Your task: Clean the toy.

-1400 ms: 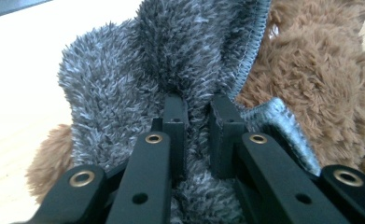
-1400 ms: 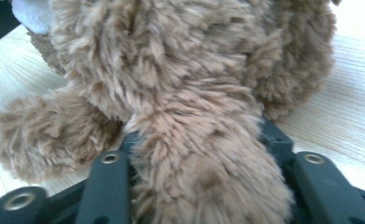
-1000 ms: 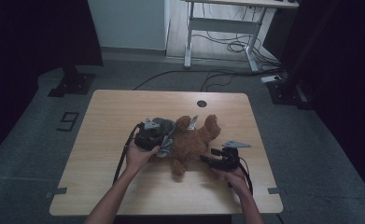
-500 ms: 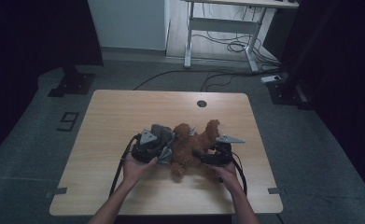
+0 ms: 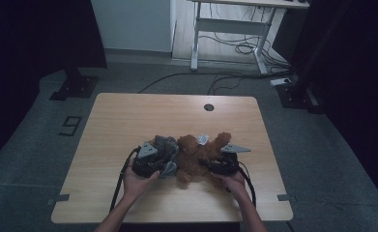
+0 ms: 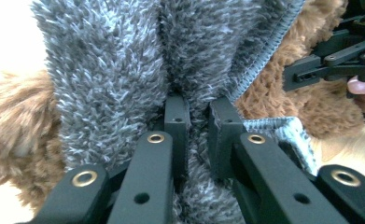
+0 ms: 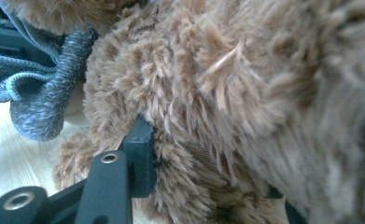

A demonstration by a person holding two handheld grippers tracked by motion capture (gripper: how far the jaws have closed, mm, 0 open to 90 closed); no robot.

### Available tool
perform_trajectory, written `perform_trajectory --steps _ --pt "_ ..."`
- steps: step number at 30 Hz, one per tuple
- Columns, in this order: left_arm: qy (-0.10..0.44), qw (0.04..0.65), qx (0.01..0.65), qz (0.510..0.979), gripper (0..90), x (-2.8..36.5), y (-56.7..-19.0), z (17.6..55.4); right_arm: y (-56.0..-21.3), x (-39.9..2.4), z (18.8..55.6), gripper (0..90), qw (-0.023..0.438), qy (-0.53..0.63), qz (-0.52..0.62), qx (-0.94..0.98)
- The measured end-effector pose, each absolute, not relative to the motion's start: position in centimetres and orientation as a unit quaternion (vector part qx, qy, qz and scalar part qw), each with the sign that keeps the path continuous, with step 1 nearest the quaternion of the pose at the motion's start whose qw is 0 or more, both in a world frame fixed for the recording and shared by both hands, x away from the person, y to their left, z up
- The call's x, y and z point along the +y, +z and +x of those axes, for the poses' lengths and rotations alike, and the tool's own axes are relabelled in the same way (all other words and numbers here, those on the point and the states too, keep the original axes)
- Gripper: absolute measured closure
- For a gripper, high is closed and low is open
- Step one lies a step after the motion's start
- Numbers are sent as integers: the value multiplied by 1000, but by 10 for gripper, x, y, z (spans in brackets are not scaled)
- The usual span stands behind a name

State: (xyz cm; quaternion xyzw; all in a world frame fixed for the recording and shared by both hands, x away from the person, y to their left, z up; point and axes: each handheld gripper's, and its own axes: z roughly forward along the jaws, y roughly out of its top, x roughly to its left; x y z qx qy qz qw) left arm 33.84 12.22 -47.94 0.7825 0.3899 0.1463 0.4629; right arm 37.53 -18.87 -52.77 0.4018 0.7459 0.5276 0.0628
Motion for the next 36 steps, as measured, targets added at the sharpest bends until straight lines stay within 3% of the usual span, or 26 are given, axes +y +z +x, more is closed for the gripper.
perform_trajectory --steps 7,16,23,30,36 --pt "144 469 382 783 795 120 -457 342 -529 -192 374 576 76 534 387 748" --pt "154 475 369 784 793 99 -425 360 -528 -190 371 582 98 530 375 754" --pt "126 430 386 806 792 70 -437 390 -527 -189 369 583 107 524 370 760" --pt "116 432 414 793 793 110 -447 391 -528 -189 368 583 114 523 365 761" --pt "151 426 415 790 793 137 -442 379 -528 -188 366 582 122 521 362 763"
